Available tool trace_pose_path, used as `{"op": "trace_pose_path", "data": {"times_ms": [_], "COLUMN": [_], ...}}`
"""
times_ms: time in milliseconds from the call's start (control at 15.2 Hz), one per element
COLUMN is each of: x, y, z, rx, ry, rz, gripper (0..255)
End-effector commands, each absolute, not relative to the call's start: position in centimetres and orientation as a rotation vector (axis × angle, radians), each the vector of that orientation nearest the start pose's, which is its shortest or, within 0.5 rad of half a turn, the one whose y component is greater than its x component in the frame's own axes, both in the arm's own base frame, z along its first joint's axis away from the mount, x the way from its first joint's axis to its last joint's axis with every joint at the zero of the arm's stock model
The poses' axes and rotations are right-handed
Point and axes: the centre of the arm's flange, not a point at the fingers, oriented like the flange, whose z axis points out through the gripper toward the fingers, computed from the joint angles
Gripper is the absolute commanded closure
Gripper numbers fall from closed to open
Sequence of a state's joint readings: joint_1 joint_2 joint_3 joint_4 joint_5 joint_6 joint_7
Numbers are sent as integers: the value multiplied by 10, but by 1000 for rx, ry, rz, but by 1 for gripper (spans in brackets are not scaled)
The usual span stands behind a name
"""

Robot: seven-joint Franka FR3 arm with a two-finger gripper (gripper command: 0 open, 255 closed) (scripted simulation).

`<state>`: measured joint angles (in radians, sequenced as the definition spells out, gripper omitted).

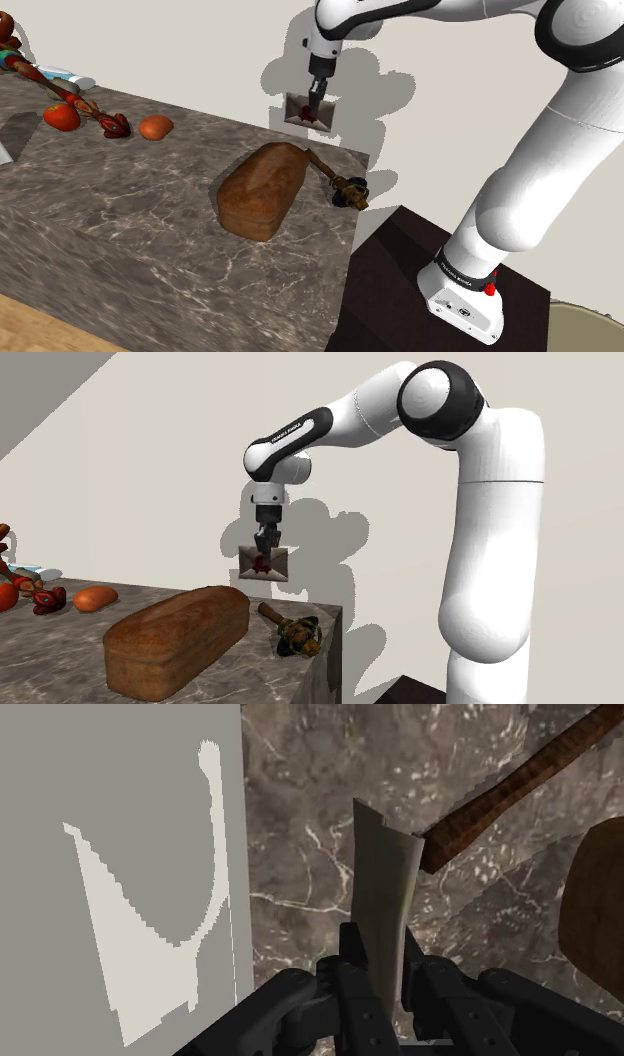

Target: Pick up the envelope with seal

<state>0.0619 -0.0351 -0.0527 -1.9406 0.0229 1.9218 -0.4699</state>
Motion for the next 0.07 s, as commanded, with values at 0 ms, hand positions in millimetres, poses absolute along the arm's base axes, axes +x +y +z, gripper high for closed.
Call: {"op": "trace_pose_path", "data": {"times_ms": [0], "x": [551], "y": [6], "z": [501], "rx": [-3036], "ry": [-729], "rz": [-33], "gripper": [255]}}
